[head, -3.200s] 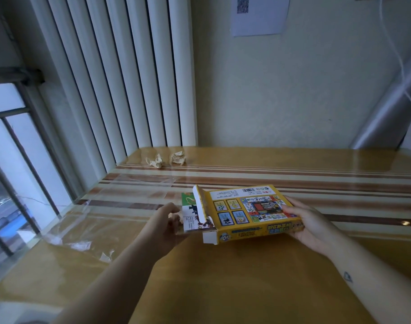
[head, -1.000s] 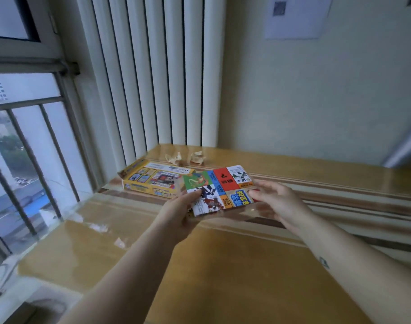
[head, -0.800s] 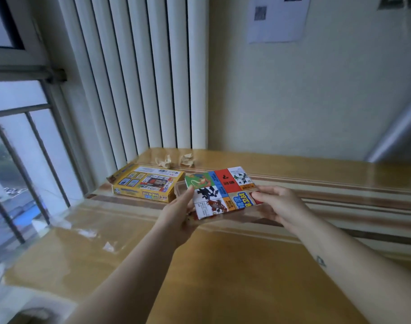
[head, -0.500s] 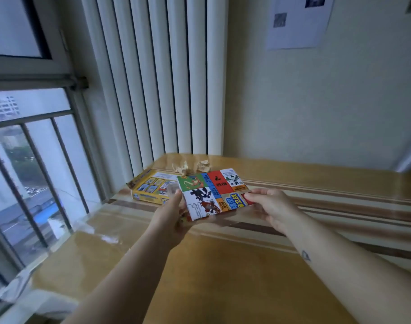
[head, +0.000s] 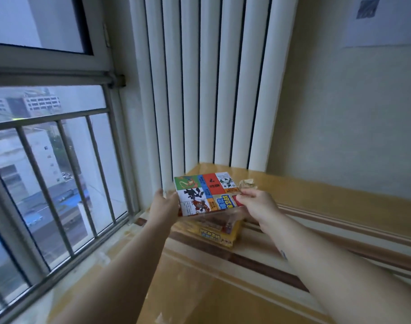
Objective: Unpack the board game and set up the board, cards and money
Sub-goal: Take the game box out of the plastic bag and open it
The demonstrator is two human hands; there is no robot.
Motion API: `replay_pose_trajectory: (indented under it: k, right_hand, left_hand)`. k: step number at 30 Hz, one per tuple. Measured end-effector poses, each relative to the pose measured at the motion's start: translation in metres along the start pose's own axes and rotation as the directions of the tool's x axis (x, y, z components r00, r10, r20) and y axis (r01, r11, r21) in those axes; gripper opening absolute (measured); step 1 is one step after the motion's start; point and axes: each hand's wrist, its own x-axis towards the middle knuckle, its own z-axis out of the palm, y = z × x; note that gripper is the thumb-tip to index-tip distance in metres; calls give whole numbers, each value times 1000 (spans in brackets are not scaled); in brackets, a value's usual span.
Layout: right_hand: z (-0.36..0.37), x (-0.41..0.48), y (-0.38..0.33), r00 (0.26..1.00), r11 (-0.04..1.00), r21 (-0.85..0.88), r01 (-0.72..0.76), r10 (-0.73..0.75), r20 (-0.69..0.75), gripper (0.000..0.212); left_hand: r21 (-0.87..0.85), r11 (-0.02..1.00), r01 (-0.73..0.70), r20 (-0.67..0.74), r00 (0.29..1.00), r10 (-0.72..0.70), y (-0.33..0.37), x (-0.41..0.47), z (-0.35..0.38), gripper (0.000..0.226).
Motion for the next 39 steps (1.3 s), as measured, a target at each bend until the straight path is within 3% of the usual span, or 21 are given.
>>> replay_pose_trajectory:
  k: [4, 8, 13, 16, 19, 22, 26, 31, 35, 39]
  right_hand:
    - [15, 15, 7, 999, 993, -109, 40, -38, 21, 34]
    - [21, 15, 14, 997, 971, -230, 66, -58, 41, 37]
    - [20, 15, 17, 996, 955, -285, 77, -63, 59, 34]
    - [18, 13, 17, 994, 933, -353, 77, -43, 103, 39]
    - [16, 8, 14, 990, 940, -334, 71, -25, 138, 49]
    - [9, -2, 2, 984, 955, -271, 125, -84, 157, 54]
    - [-7, -21, -25, 960, 963, -93, 255, -240, 143, 53]
    - [-45, -46, -65, 923, 922, 47, 384, -384, -22, 47]
    - [-85, -76, -95, 876, 865, 137, 482, -473, -95, 42]
    - [-117, -101, -105, 842, 832, 138, 537, -517, -158, 39]
  left_hand:
    - [236, 961, -147, -34, 987, 159, -9, 24, -4, 41]
    - [384, 901, -200, -16, 975, 223, -19, 30, -5, 22]
    - [528, 824, -207, -3, 969, 246, -27, 33, -1, 47]
    - [633, 754, -175, -2, 974, 227, -27, 31, 1, 51]
    - [607, 768, -203, -1, 967, 256, -20, 20, 3, 44]
    - [583, 758, -293, 14, 936, 352, -11, 7, 6, 53]
    - [293, 799, -525, 79, 847, 526, 15, -16, 11, 64]
    - [110, 671, -733, 171, 679, 714, 66, -59, 18, 68]
    - [122, 554, -824, 194, 567, 801, 102, -96, 28, 72]
    - [99, 530, -842, 177, 539, 824, 120, -127, 43, 61]
